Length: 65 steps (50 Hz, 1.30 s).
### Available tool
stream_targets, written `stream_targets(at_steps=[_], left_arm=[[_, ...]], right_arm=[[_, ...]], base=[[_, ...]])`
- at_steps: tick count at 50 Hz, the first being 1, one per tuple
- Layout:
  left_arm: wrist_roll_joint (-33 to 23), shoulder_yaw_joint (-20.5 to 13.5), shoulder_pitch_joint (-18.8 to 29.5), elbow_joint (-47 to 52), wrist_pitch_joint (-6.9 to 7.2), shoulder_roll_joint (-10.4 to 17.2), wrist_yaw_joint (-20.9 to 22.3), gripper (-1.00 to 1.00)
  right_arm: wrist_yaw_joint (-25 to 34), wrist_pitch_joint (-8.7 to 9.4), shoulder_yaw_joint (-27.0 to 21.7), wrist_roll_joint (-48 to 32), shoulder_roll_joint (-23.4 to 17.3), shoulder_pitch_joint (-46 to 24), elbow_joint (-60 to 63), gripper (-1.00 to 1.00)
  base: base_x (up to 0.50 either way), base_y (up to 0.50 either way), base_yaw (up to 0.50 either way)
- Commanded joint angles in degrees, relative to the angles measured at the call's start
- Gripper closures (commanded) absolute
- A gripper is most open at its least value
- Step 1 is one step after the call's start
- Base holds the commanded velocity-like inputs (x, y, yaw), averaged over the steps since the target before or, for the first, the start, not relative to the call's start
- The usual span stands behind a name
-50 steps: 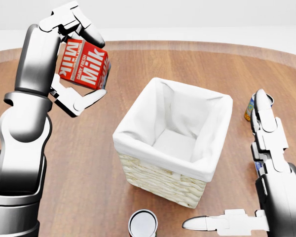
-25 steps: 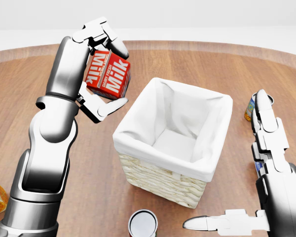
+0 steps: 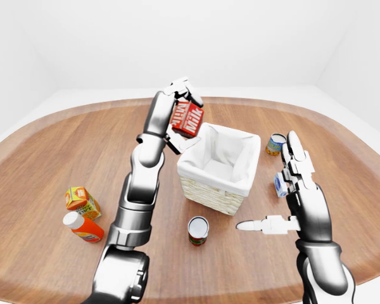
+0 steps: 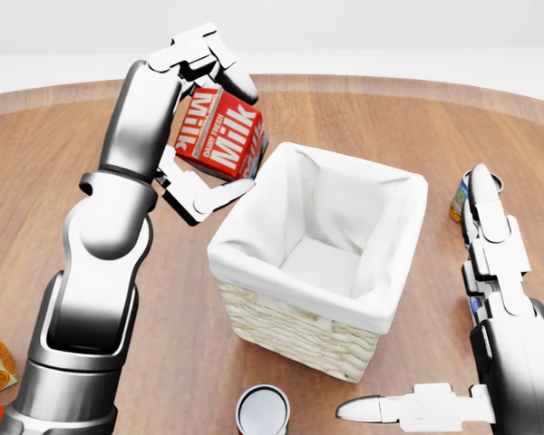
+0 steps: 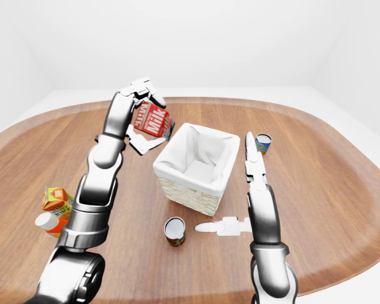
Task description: Pick the milk and place it in the basket.
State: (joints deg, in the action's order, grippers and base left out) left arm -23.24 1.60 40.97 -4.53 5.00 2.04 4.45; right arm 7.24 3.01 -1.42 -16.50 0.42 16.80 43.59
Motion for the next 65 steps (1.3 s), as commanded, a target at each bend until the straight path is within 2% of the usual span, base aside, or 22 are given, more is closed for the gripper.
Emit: stream_targets(at_steps=[1,15,39,53,60,65], left_arm=[[0.7,-0.2,0.6,1.0,0.0,-0.5,-0.4,1.0],[0.4,0.3,2.2,-5.0,0.0,-1.1,-1.7,1.0],[0.0,1.4,1.9,-3.4,0.0,-3.5,-1.3,1.0],[0.3,1.6,3.2,-8.9,0.0,-4.1,-2.8,1.0],[0.4,1.5,4.5,-13.6,-2.37,-4.1,-3.8,1.0],[0.1,1.7,4.9,-15.2,-3.21,-4.3,-4.1,1.0]], right_arm=[[0.0,0.04,0.0,0.0,0.0,-0.1,-0.2,-1.0],[0.0,0.11,0.2,-0.2,-0.1,-0.1,-0.2,-1.0],[0.0,-0.13,0.1,-0.1,0.0,-0.2,-0.5,-1.0],[-0.1,-0.32,0.3,-0.2,-0.1,0.0,-0.6,-1.0],[-0.2,-0.45,0.3,-0.1,-0.1,-0.1,-0.8,-1.0],[-0.1,-0.43,0.1,0.0,-0.1,0.0,-0.6,-1.0]], base=[[0.0,0.0,0.0],[0.0,0.0,0.0],[0.0,0.0,0.0],[0.0,0.0,0.0],[0.0,0.0,0.0],[0.0,0.0,0.0]])
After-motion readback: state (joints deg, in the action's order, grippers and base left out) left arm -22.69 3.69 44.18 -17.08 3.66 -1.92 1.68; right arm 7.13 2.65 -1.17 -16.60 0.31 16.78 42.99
